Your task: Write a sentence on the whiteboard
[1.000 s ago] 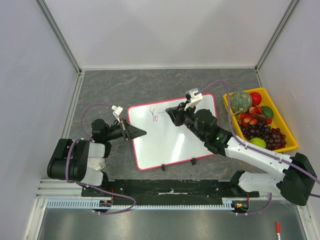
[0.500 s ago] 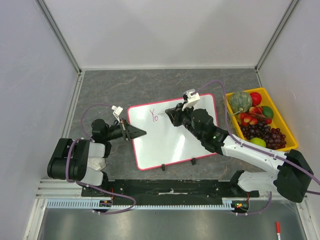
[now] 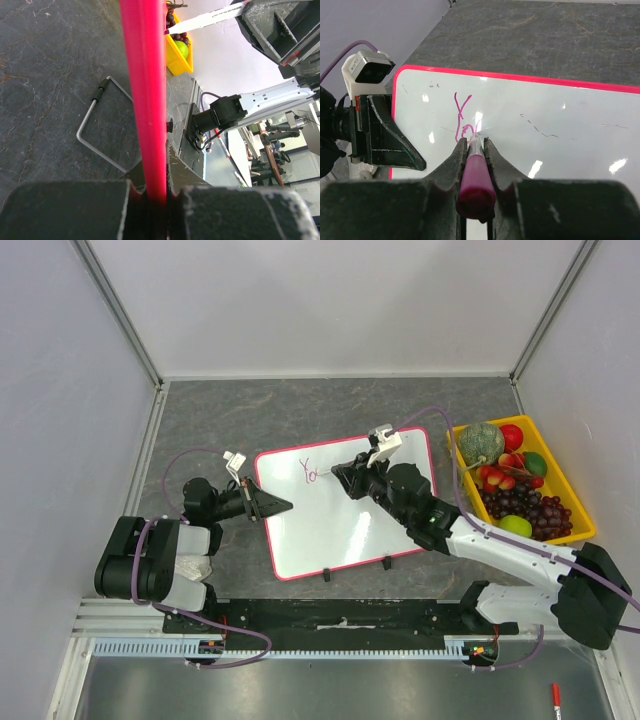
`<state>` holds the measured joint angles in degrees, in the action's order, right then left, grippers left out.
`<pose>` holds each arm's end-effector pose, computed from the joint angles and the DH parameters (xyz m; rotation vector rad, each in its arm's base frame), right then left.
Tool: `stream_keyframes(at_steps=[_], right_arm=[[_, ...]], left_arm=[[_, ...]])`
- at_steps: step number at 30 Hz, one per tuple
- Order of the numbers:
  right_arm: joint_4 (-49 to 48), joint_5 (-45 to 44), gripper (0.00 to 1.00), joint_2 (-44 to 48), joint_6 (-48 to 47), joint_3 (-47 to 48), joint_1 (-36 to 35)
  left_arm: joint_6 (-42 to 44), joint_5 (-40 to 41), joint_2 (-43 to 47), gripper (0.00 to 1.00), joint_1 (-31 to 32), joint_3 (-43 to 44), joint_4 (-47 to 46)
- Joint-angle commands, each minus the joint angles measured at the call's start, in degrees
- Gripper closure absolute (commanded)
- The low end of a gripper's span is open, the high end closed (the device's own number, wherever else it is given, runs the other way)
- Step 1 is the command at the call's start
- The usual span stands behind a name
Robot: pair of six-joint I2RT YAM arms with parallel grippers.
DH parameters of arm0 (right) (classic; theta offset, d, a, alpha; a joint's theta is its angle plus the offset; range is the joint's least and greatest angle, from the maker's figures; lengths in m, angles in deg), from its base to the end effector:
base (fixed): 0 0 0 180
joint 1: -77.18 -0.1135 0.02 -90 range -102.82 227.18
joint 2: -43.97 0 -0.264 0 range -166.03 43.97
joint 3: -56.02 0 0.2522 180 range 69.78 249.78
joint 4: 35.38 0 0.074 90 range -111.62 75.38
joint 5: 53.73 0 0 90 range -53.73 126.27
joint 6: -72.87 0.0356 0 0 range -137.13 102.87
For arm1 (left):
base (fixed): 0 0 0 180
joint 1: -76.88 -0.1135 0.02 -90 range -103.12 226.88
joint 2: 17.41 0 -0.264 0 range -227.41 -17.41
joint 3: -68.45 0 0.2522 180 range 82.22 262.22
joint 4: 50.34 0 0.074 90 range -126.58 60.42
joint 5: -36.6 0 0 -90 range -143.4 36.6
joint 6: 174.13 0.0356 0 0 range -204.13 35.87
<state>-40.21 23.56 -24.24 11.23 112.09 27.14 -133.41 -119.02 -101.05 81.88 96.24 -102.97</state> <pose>0.1835 0.2068 0.2918 -0.1614 1.7588 0.8258 0.2172 -0.0516 0.1622 0.2991 1.8428 -1.6021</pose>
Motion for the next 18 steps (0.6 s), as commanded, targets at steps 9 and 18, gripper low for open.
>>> stream_keyframes(at_steps=[9, 18], right_arm=[[2.7, -1.1, 1.00, 1.6, -0.6, -2.4, 0.2], [2.9, -4.7, 1.00, 1.8, -1.6, -1.2, 0.4]], left_arm=[[5.3, 1.3, -0.9, 0.98, 0.1, -0.9, -0.1], [5.3, 1.2, -0.9, 0.98, 0.2, -0.8, -0.1]])
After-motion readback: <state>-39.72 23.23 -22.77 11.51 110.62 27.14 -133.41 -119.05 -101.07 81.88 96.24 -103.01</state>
